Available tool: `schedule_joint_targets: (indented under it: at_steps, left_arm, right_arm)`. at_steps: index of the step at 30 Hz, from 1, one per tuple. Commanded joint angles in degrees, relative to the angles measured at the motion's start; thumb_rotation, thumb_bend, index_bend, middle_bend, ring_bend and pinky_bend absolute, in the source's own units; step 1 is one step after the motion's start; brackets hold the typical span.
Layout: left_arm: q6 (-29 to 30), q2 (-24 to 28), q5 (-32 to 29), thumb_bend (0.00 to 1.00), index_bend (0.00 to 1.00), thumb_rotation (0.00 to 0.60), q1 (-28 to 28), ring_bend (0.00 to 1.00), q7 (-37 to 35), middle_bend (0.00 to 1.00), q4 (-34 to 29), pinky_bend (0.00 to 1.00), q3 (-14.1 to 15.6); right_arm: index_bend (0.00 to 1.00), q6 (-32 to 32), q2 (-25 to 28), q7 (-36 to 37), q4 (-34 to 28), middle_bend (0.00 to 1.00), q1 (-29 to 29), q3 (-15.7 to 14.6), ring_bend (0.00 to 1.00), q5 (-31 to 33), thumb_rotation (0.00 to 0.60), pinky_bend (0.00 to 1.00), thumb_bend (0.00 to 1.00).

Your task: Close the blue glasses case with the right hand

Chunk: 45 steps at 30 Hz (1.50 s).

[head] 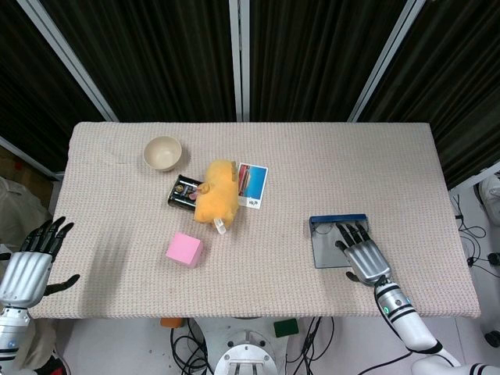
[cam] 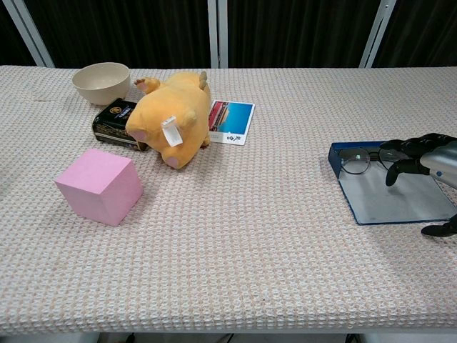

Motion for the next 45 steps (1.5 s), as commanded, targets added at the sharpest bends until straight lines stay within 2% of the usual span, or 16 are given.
schedule_joint_targets:
  at_steps: [1, 6, 10, 23, 33, 45]
  left_arm:
    - [0.0, 0.0, 0.0, 0.09, 0.09, 0.581, 0.0, 0.01, 0.1, 0.01, 0.0, 0.14, 0.0]
    - [0.0, 0.0, 0.1, 0.09, 0.09, 0.579, 0.0, 0.01, 0.0, 0.01, 0.0, 0.14, 0.0]
    - [0.1, 0.0, 0.0, 0.09, 0.09, 0.581, 0.0, 0.01, 0.0, 0.01, 0.0, 0.14, 0.0]
    - [0.0, 0.2, -0.3, 0.09, 0.09, 0.581, 0.1, 0.01, -0.2, 0.01, 0.1, 0.13, -0.1]
    - [-0.3, 0.2, -0.7, 0.09, 0.09, 0.579, 0.1, 0.01, -0.6, 0.01, 0.3, 0.13, -0.1]
    - [-0.9, 0.1, -1.1, 0.09, 0.09, 0.58, 0.0, 0.01, -1.0, 0.01, 0.7, 0.13, -0.1]
  right_arm:
    - [0.33, 0.1, -0.2, 0.2, 0.2, 0.0, 0.0, -0.1, 0.0, -0.1, 0.6, 0.0, 0.36]
    - [0.34, 0.0, -0.5, 0.2, 0.6, 0.0, 0.1, -0.3, 0.0, 0.0, 0.6, 0.0, 0.37]
    - [0.34, -0.5, -1.0, 0.3, 1.1, 0.0, 0.3, -0.3, 0.0, 0.4, 0.6, 0.0, 0.44]
    - [0.38, -2.2, -2.2, -0.5, 2.1, 0.0, 1.5, -0.1, 0.0, 1.8, 0.6, 0.0, 0.49]
    - [0.43, -3.5, -1.9, -0.4, 1.9, 0.0, 2.5, 0.2, 0.0, 3.1, 0.6, 0.0, 0.76]
    - [0.45, -2.7, 0.7, -1.4, -1.3, 0.0, 3.4, 0.9, 0.0, 3.7, 0.6, 0.0, 0.82]
